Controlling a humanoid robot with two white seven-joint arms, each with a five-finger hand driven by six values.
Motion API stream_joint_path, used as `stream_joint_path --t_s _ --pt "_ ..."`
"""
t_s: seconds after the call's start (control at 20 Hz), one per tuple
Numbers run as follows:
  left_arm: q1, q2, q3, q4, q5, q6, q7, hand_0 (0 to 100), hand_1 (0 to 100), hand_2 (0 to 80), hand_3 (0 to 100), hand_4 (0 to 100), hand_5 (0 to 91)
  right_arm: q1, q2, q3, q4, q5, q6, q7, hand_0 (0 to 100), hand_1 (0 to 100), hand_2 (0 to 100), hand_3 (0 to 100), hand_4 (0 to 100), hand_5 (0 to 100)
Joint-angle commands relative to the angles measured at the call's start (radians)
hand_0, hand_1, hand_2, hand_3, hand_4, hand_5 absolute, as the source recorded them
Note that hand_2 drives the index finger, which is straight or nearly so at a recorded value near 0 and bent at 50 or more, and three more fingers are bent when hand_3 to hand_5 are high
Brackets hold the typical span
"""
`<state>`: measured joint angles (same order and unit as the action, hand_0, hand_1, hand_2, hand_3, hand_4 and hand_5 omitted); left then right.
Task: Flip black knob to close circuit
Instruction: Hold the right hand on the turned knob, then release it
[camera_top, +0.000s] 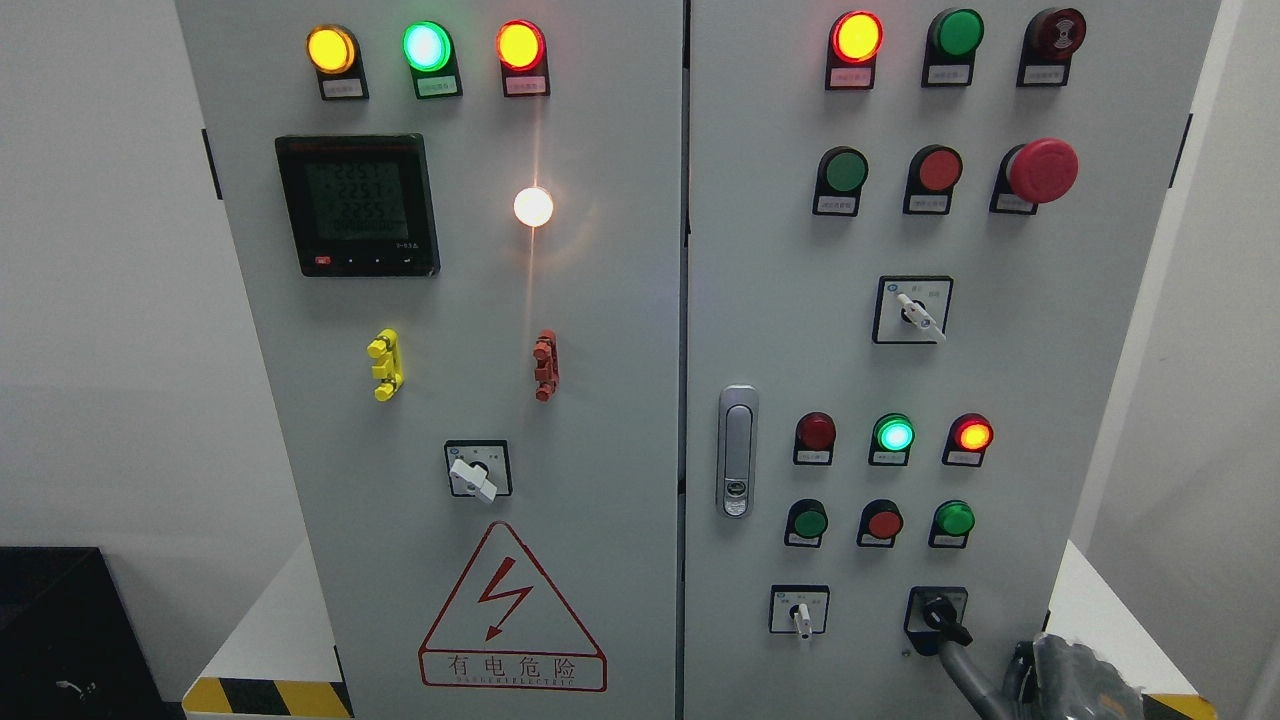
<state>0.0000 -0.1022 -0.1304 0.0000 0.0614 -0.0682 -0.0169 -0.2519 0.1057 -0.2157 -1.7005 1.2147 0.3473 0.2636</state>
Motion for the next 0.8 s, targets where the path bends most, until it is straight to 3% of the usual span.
stream_joint_path --t_s 0.0,0.4,0.75 --pt "0.022 -0.001 0.0 -0.023 0.0 -0.001 0.0 12 56 0.0 0 0 0.0 0.008 -0.001 0.047 0.004 -0.007 -0.001 -0.006 0 0 83 99 90 98" --pt "0.022 -0.001 0.0 -0.023 0.0 -0.001 0.0 12 56 0.0 0 0 0.0 0.023 -0.001 0.101 0.001 -0.009 -0.001 -0.043 0 0 83 99 90 98" --pt "0.022 -0.001 0.0 -0.023 0.0 -0.001 0.0 12 56 0.0 0 0 0.0 0.072 -0.003 0.14 -0.063 -0.009 0.001 -0.044 0 1 83 99 90 97"
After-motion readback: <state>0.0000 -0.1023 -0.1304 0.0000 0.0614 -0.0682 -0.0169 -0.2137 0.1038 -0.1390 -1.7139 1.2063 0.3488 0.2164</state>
